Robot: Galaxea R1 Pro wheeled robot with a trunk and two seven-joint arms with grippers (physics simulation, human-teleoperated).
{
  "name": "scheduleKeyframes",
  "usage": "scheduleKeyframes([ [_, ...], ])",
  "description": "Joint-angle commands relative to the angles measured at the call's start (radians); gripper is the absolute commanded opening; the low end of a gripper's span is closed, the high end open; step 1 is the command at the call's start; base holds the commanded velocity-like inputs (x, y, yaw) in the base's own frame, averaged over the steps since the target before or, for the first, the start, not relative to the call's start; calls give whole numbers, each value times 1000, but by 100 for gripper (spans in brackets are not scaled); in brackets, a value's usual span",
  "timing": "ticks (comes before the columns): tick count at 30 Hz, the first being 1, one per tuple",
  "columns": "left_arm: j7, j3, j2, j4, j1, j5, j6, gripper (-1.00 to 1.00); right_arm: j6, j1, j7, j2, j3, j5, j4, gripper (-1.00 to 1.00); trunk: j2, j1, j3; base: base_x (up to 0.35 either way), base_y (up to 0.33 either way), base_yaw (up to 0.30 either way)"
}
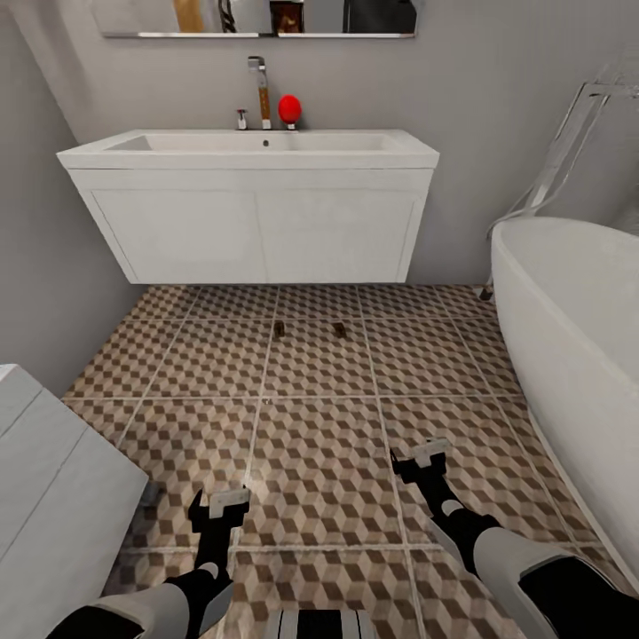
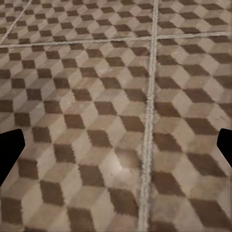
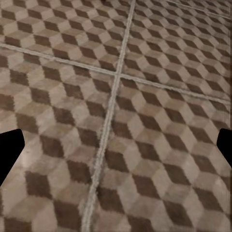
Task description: Take the four mousetraps from the cabinet in the bathroom and place them on the bathroom floor. Make sure all four end up on the same floor surface, and ensure that at least two of them are either under or directly next to the same bathroom sink.
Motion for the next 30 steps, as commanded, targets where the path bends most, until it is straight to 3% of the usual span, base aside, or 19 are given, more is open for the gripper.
scheduleKeyframes([
  [1,2,-9,-1,4,9,7,-11,100,-5,8,-4,0,9,-5,0,100,0,-1,5,0,0,0],
  [4,2,-9,-2,4,24,6,-22,100,-13,20,-4,-1,9,-5,0,100,1,-2,21,0,0,0],
  [13,2,-9,0,5,55,7,-49,100,-33,69,-4,-1,9,-6,0,100,64,-36,64,0,0,0],
  [30,2,-10,1,5,78,7,-50,100,-35,79,-6,-11,9,-7,0,100,183,-102,144,0,0,0],
])
